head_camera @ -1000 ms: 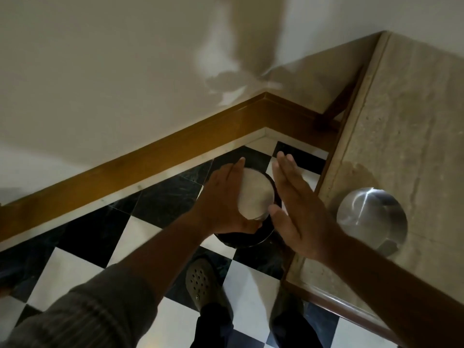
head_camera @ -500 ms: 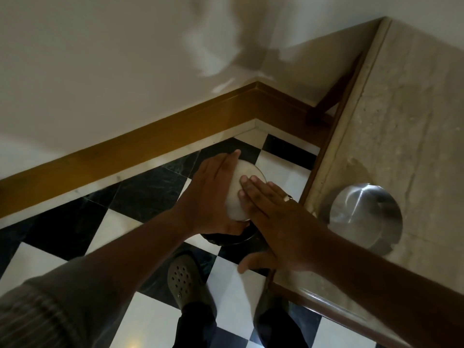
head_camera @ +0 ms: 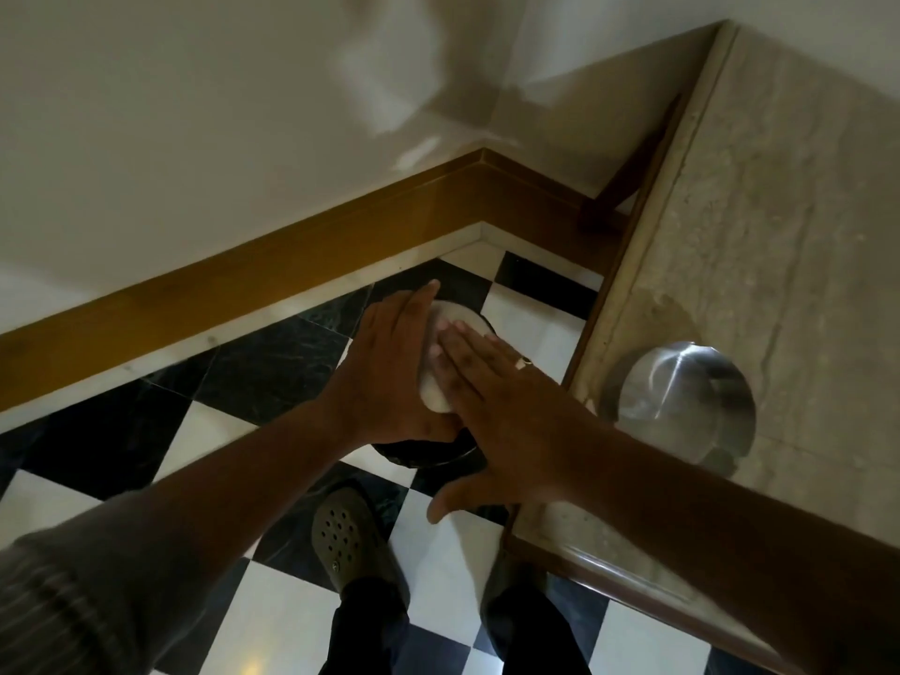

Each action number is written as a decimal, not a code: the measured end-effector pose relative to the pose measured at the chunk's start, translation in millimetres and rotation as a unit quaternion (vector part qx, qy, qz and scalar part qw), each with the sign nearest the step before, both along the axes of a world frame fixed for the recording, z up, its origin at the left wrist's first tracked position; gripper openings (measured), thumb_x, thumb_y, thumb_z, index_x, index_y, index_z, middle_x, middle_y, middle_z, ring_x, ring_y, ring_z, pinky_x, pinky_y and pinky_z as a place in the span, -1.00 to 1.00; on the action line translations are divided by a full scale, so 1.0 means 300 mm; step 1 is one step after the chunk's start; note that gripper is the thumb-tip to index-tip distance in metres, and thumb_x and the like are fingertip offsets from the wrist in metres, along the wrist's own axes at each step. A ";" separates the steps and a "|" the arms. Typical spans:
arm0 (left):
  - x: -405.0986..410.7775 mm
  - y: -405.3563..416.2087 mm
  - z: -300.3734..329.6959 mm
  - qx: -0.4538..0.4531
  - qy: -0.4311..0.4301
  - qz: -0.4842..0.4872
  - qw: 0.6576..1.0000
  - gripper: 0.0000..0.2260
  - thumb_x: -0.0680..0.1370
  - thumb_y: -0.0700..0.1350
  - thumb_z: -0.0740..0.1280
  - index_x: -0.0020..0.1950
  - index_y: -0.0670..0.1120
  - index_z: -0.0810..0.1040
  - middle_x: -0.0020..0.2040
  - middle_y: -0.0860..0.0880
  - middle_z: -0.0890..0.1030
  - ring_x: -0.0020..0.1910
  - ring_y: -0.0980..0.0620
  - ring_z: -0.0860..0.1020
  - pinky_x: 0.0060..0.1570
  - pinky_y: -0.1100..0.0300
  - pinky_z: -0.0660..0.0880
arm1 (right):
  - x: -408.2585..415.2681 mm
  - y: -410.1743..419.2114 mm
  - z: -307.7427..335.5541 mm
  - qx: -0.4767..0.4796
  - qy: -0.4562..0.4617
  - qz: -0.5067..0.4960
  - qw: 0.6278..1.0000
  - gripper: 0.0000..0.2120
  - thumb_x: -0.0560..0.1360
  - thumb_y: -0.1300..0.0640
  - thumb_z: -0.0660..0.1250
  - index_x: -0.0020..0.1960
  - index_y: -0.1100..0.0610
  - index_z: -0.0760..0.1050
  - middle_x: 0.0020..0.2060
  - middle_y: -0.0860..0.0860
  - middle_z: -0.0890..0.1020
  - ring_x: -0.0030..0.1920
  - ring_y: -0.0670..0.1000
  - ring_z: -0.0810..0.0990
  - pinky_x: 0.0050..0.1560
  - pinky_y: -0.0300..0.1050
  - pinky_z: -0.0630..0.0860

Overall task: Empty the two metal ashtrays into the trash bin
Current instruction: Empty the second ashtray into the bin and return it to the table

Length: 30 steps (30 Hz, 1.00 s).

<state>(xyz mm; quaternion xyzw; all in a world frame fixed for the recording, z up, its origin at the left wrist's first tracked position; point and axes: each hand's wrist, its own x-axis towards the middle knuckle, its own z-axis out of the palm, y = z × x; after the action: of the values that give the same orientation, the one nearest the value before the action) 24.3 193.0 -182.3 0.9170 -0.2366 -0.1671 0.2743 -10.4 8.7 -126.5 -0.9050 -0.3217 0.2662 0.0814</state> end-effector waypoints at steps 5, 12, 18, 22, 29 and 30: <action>0.028 -0.014 0.028 -0.034 -0.014 0.036 0.999 0.15 0.21 0.34 0.57 0.56 -0.28 0.20 0.53 -0.22 0.35 0.47 -0.17 0.34 0.50 -0.03 0.22 | 0.056 -0.002 0.132 0.112 -0.210 -0.098 0.966 0.20 0.27 -0.60 -0.01 0.51 0.36 -0.02 0.51 0.35 -0.01 0.55 0.23 -0.10 0.56 0.15 -0.02; -0.001 -0.012 0.061 -0.030 -0.005 -0.006 1.000 0.09 0.20 0.36 0.45 0.48 -0.35 0.28 0.39 -0.30 0.48 0.33 -0.25 0.48 0.34 -0.14 0.43 | -0.006 -0.004 0.040 -0.008 0.025 -0.034 0.999 0.23 0.24 -0.62 0.07 0.57 0.24 -0.11 0.58 0.19 -0.06 0.58 0.17 -0.09 0.54 0.22 0.00; 0.015 0.017 0.037 -0.021 -0.003 -0.005 1.000 0.10 0.20 0.33 0.50 0.49 -0.34 0.27 0.42 -0.29 0.45 0.36 -0.23 0.45 0.37 -0.09 0.41 | -0.019 -0.027 0.033 0.009 -0.001 0.000 1.000 0.20 0.26 -0.59 0.10 0.55 0.29 0.01 0.56 0.24 0.06 0.57 0.20 -0.01 0.52 0.24 0.10; 0.017 0.035 0.037 -0.027 -0.010 -0.031 0.999 0.10 0.20 0.35 0.50 0.51 -0.28 0.23 0.45 -0.27 0.43 0.38 -0.18 0.42 0.38 -0.01 0.35 | -0.013 -0.061 0.019 0.018 -0.024 0.029 0.999 0.18 0.26 -0.56 0.19 0.54 0.29 0.05 0.55 0.26 0.09 0.56 0.22 0.03 0.50 0.22 0.15; 0.025 0.051 0.073 -0.047 -0.001 -0.065 0.997 0.17 0.18 0.37 0.54 0.57 -0.21 0.15 0.50 -0.19 0.36 0.45 -0.13 0.34 0.48 0.19 0.15 | 0.016 -0.072 0.105 0.103 -0.173 -0.031 0.979 0.13 0.32 -0.56 0.10 0.51 0.30 0.02 0.53 0.29 0.04 0.56 0.21 -0.07 0.55 0.14 -0.04; 0.029 0.049 0.080 -0.049 -0.001 -0.070 0.996 0.18 0.17 0.36 0.55 0.57 -0.21 0.15 0.49 -0.19 0.37 0.44 -0.12 0.35 0.46 0.12 0.22 | 0.009 -0.069 0.096 0.069 -0.144 -0.006 0.987 0.16 0.29 -0.59 0.09 0.52 0.29 0.04 0.54 0.30 0.06 0.55 0.20 -0.07 0.54 0.15 -0.06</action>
<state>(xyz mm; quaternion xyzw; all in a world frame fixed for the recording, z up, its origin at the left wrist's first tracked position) 32.9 207.8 -158.3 0.8839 -0.3081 -0.1728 0.3064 -7.9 -12.2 -97.6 -0.9279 -0.3425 0.1101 0.0981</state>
